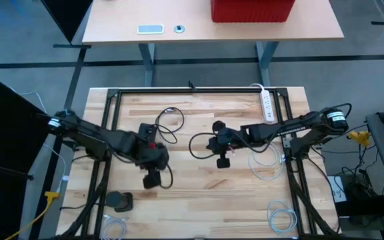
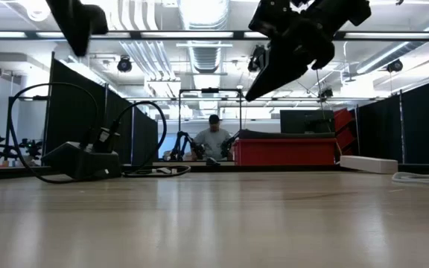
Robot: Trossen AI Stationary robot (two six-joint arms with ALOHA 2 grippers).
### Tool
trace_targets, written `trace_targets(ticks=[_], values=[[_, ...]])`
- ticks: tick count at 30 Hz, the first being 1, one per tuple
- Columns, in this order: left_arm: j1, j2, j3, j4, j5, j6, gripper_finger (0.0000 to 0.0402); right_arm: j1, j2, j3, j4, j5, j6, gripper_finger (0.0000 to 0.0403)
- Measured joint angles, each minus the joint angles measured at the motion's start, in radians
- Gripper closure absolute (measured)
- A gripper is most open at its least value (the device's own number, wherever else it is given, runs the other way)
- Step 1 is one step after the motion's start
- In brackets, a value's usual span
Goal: Insert USB
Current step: Insert bottom left white charger cable into the bottom black outlet extension
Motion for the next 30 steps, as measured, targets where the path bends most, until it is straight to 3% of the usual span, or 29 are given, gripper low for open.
trace_targets(ticks=[6, 10, 16, 20, 24, 30], values=[[-0.111, 0.041, 0.084, -0.070, 0.137, -0.217, 0.0126, 0.003, 0.002, -0.038, 0.076, -0.017, 0.057, 0.0400], [-0.207, 0.037, 0.111, -0.176, 0.146, -0.402, 0.0126, 0.042, 0.015, -0.051, 0.142, -0.141, 0.071, 0.0398], [-0.366, 0.010, 0.115, -0.228, 0.142, -0.597, 0.0126, 0.188, 0.142, -0.030, 0.431, -0.150, 0.062, 0.0366], [-0.455, 0.010, 0.115, -0.229, 0.136, -0.687, 0.0126, 0.271, 0.268, 0.058, 0.548, -0.148, 0.077, 0.0327], [-0.536, 0.010, 0.115, -0.228, 0.137, -0.764, 0.0126, 0.319, 0.399, 0.191, 0.540, -0.095, 0.104, 0.0289], [-0.635, 0.010, 0.115, -0.229, 0.140, -0.832, 0.0126, 0.377, 0.604, 0.454, 0.546, -0.097, 0.113, 0.0246]])
